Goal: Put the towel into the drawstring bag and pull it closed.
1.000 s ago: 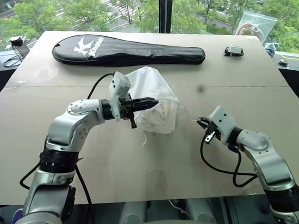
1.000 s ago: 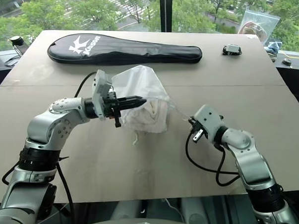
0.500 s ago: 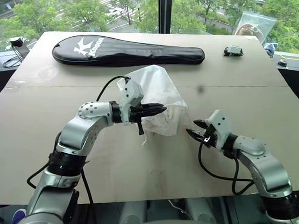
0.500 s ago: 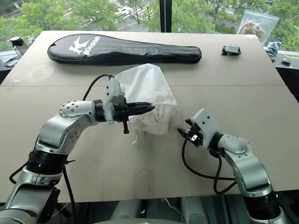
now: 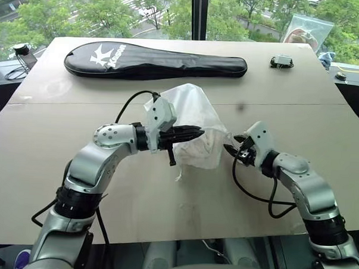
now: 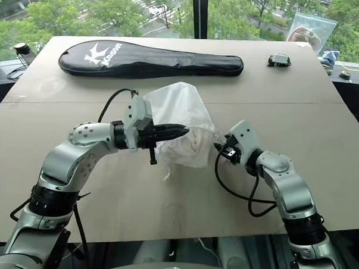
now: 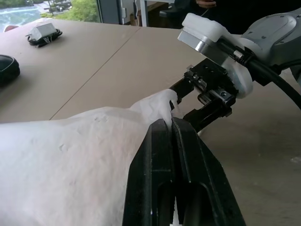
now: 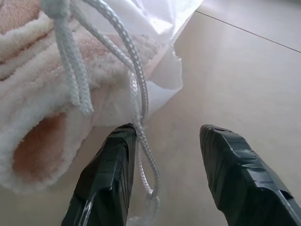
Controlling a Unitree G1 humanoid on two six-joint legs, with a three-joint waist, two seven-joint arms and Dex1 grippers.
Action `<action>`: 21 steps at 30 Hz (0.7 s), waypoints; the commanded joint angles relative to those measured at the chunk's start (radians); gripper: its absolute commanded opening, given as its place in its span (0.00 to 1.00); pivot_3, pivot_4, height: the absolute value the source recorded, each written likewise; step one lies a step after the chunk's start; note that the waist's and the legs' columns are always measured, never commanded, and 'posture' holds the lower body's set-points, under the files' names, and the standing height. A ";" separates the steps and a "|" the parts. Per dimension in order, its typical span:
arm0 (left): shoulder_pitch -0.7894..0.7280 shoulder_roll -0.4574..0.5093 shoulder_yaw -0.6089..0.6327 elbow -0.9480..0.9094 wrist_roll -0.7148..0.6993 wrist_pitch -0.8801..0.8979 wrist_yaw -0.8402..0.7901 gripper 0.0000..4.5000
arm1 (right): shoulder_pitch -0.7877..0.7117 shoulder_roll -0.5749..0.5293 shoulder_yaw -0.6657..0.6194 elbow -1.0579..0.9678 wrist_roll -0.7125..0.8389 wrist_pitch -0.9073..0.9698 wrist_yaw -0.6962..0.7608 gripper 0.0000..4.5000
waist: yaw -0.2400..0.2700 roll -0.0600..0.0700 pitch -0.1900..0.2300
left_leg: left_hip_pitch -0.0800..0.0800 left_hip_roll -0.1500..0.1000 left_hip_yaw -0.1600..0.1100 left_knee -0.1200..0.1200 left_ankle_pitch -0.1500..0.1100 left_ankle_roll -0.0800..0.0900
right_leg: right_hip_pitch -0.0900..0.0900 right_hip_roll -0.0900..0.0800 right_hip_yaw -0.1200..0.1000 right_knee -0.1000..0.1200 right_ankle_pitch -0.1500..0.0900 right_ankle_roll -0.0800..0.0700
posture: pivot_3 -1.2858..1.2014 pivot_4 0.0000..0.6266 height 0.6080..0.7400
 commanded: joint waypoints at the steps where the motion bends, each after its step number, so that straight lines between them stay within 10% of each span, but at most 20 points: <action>1: -0.020 0.009 0.032 -0.056 -0.030 0.026 0.018 0.00 | 0.008 -0.032 -0.027 -0.080 0.019 0.009 0.012 0.52 | 0.000 0.000 0.000 | 0.000 0.000 0.000 0.000 0.000 0.000 | 0.000 0.000 0.000 0.000 0.000 0.000 | 0.52 0.24 1.00; 21: -0.066 0.010 0.031 -0.062 -0.051 0.083 0.046 0.00 | 0.015 -0.062 -0.018 -0.113 -0.011 0.032 -0.046 0.52 | -0.001 0.000 0.000 | 0.000 0.000 0.000 0.001 0.000 0.000 | 0.000 0.000 0.000 0.000 0.000 0.001 | 0.52 0.24 1.00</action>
